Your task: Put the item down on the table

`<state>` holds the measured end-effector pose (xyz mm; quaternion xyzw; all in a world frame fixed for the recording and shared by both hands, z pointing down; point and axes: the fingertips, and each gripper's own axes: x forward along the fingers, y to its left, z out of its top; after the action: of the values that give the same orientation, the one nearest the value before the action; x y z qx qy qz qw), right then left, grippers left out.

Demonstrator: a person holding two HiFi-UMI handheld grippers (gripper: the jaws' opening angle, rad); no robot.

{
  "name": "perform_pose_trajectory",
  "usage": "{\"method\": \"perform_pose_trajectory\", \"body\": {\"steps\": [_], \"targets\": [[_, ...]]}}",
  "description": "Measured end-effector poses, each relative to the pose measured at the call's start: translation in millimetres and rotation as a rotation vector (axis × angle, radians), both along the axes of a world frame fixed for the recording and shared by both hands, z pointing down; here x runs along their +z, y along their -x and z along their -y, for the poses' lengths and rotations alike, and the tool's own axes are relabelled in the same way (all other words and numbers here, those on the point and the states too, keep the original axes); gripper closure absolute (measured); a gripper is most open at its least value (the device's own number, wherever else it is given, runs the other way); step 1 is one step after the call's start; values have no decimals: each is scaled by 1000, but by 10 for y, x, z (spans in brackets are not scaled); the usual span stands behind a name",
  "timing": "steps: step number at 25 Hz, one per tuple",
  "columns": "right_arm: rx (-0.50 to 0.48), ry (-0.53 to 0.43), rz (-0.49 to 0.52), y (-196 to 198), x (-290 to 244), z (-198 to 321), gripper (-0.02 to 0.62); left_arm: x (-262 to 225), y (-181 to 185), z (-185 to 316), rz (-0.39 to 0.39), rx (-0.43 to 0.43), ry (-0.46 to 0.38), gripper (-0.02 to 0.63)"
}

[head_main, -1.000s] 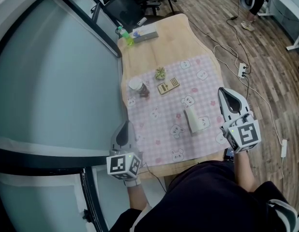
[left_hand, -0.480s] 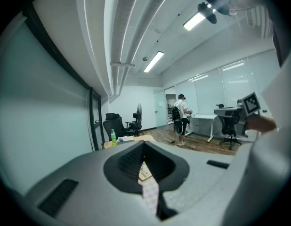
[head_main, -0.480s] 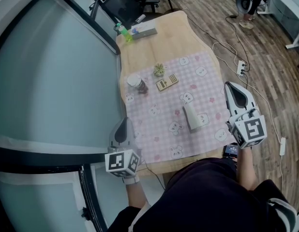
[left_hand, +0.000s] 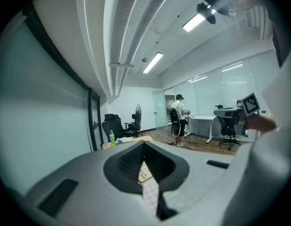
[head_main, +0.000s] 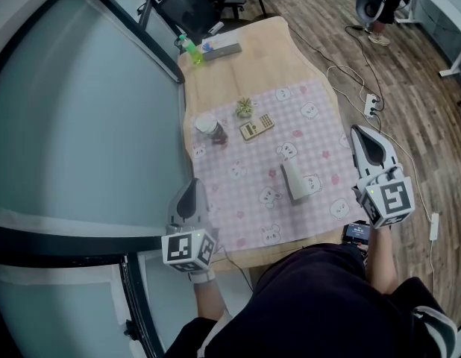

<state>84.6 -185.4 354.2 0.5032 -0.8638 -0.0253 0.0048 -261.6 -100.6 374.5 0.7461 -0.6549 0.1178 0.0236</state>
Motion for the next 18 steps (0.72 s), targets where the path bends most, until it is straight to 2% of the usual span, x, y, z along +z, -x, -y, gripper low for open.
{"method": "perform_pose_trajectory", "body": {"steps": [18], "targets": [[-19,2,-21,109,24,-3,581,38,31,20,-5,-6,3,606]]}}
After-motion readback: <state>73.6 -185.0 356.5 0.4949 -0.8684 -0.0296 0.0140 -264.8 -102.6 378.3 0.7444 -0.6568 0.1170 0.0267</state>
